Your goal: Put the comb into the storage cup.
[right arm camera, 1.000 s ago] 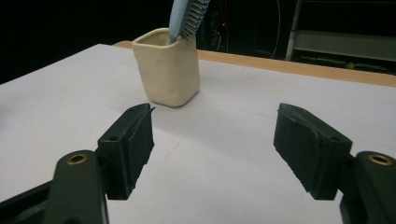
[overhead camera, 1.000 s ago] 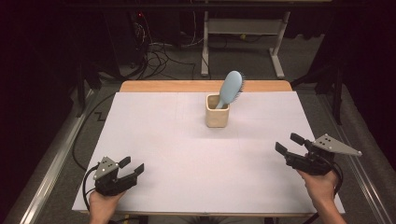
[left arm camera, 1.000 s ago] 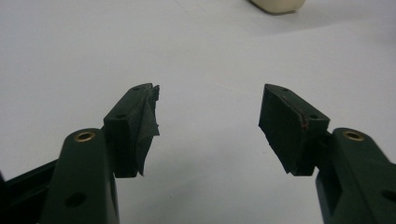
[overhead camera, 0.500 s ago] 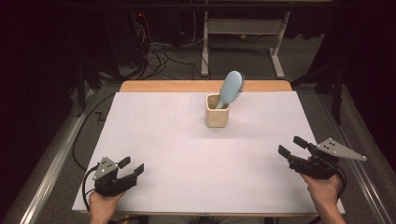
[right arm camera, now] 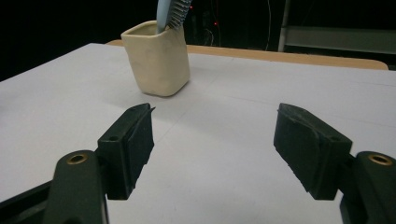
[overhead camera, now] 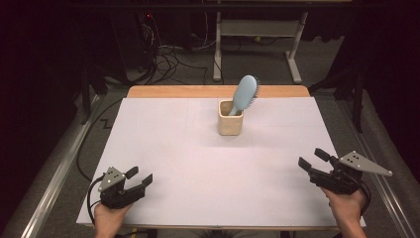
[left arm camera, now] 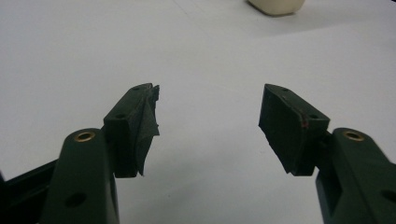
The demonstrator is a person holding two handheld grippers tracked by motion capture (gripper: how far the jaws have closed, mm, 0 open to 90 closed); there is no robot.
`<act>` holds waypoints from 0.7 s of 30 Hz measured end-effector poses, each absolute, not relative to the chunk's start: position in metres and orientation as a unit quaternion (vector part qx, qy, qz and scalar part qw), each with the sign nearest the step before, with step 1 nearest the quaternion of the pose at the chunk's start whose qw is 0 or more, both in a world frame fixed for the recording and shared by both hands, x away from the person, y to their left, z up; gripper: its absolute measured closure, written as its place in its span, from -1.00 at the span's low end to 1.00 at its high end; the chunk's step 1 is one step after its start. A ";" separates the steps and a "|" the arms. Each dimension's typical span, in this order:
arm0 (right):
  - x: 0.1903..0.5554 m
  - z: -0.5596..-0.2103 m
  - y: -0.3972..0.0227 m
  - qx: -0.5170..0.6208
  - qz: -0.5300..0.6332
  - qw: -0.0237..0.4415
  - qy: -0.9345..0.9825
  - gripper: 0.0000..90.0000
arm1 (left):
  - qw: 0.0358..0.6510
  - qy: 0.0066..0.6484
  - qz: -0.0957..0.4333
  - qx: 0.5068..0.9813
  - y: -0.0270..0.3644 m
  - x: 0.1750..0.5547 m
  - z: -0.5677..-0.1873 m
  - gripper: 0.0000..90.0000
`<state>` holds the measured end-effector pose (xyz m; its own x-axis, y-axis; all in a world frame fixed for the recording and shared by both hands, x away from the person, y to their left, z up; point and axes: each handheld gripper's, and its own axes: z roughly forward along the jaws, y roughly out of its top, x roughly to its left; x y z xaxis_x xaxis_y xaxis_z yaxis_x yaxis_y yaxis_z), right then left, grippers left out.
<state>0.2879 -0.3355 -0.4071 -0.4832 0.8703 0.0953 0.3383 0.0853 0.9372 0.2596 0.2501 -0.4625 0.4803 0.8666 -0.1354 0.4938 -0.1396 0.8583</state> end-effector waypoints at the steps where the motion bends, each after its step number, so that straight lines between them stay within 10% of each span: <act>1: 0.287 -0.408 -0.336 0.439 0.515 0.258 0.690 -0.36 | 0.460 0.468 0.203 0.727 0.250 0.260 -0.462 -0.17; 21: 0.275 -0.418 -0.342 0.444 0.513 0.258 0.688 -0.36 | 0.462 0.468 0.203 0.726 0.250 0.257 -0.462 -0.17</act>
<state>0.2752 -0.3418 -0.4179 -0.4726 0.8756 0.0998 0.3462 0.0803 0.9347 0.2568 0.2503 -0.4620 0.4790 0.8670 -0.1371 0.4915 -0.1355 0.8603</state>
